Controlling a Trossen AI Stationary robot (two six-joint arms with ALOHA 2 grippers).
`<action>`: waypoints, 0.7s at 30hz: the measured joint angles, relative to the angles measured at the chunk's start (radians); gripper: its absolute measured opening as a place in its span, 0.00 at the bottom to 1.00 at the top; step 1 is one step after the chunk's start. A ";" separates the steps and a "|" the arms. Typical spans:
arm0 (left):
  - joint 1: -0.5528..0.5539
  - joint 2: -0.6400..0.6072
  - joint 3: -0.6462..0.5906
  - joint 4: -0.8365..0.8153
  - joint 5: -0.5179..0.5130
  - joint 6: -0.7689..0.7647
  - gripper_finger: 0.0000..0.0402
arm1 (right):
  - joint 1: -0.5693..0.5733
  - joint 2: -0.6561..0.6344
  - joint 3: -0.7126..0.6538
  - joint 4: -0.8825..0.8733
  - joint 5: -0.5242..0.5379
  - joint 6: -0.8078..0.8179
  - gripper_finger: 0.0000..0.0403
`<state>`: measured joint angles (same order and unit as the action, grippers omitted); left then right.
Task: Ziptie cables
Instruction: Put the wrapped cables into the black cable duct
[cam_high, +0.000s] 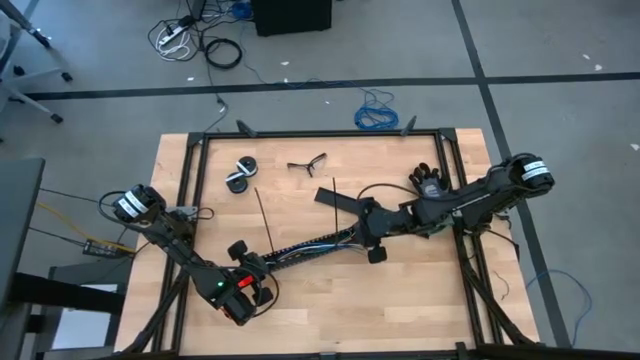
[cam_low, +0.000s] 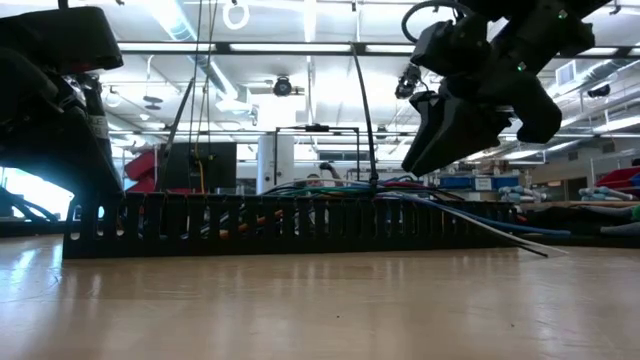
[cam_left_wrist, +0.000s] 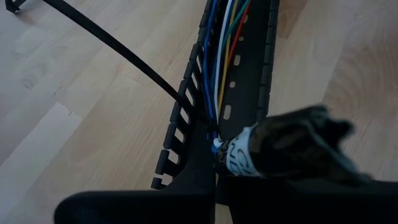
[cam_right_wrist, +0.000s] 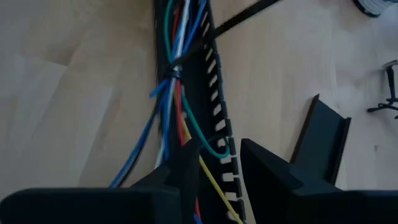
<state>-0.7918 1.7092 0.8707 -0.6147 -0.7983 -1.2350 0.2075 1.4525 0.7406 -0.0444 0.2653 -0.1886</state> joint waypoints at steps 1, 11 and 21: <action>0.000 0.000 0.000 0.000 0.000 0.000 0.00 | -0.003 0.000 0.000 0.000 -0.009 0.000 0.28; 0.000 0.000 0.000 -0.001 0.000 0.000 0.00 | -0.019 0.001 0.000 0.016 -0.052 0.004 0.28; 0.000 0.000 0.000 -0.001 0.000 0.000 0.00 | -0.021 0.002 0.000 0.044 -0.086 -0.012 0.28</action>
<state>-0.7918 1.7092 0.8707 -0.6155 -0.7986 -1.2346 0.1864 1.4540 0.7406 -0.0008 0.1793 -0.2001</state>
